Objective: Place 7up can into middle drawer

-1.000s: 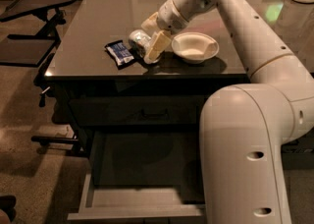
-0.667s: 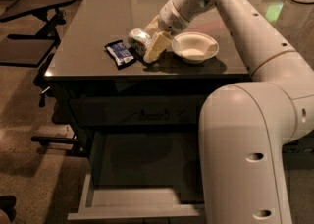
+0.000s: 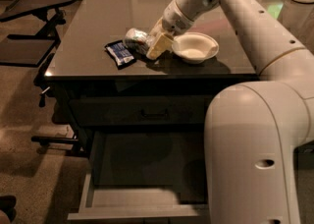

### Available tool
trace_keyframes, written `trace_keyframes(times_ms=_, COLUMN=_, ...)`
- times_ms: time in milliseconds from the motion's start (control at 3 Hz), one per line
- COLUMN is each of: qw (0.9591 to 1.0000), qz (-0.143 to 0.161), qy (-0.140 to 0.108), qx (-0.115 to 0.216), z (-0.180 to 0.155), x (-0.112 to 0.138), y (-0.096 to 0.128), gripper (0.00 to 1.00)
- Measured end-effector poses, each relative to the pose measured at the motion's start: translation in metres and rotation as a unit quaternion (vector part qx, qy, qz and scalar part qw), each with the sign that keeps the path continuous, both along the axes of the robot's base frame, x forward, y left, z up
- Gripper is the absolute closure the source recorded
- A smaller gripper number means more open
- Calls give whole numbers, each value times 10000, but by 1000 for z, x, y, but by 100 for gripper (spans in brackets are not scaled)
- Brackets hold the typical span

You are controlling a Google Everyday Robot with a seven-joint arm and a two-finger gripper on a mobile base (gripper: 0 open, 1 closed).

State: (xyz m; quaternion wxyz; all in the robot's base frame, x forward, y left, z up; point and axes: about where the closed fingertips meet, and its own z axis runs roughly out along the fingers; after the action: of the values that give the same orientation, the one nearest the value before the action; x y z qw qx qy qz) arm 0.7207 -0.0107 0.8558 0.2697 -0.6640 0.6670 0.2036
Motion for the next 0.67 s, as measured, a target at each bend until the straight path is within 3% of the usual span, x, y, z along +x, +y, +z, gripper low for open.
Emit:
trace_keyframes(times_ms=333, qw=9999, qz=-126, qy=-41, qx=42, z=5, x=-2, y=-8, gripper=97)
trace_keyframes(times_ms=667, qw=9991, qz=-302, qy=-196, qx=214, z=17, x=-5, y=-21, gripper=100)
